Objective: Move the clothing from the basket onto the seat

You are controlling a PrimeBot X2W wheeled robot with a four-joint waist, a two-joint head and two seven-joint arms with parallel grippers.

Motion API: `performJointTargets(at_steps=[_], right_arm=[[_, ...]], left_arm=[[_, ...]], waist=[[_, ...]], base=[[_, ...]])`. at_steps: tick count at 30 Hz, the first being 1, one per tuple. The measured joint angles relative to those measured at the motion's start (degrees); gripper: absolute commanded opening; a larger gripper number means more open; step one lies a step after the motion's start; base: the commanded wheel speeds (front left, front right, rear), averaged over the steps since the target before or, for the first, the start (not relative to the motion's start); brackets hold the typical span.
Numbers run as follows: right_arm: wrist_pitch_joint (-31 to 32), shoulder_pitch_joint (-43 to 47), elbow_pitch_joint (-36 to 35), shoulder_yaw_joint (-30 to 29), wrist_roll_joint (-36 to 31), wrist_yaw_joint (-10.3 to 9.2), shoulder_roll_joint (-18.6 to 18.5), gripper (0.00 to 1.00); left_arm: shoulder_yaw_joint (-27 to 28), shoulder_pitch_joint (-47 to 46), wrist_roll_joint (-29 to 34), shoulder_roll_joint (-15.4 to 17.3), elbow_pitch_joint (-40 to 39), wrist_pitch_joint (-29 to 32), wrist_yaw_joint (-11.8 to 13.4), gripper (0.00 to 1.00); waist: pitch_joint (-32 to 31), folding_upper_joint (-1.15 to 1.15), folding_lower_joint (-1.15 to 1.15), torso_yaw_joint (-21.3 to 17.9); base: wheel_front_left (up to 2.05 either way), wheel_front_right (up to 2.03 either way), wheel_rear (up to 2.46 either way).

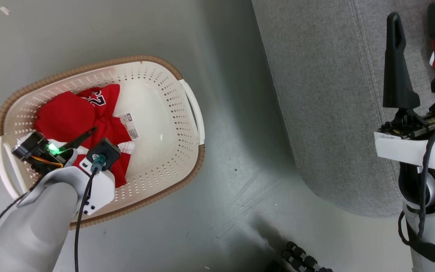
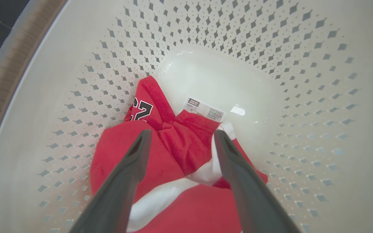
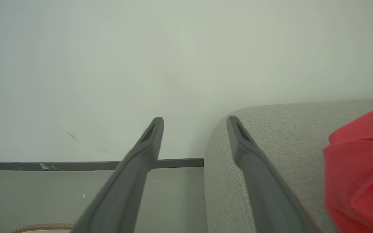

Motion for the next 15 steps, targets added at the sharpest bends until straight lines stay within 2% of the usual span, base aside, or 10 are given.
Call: performJointTargets(at_steps=[4, 15], right_arm=[[0.00, -1.14, -0.04, 0.18, 0.30, 0.00, 0.00, 1.00], [0.00, -3.63, -0.04, 0.78, 2.63, 0.00, 0.00, 1.00]], left_arm=[[-0.03, -1.62, 0.93, 0.27, 1.25, 0.05, 0.51, 1.00], [-0.76, -3.00, 3.46, 3.50, 5.44, 2.72, 1.81, 1.00]], waist=[[1.56, 0.00, 0.00, -0.85], [5.23, 0.00, 0.00, -2.83]], base=[[0.00, 0.00, 0.00], [0.00, 0.00, 0.00]])
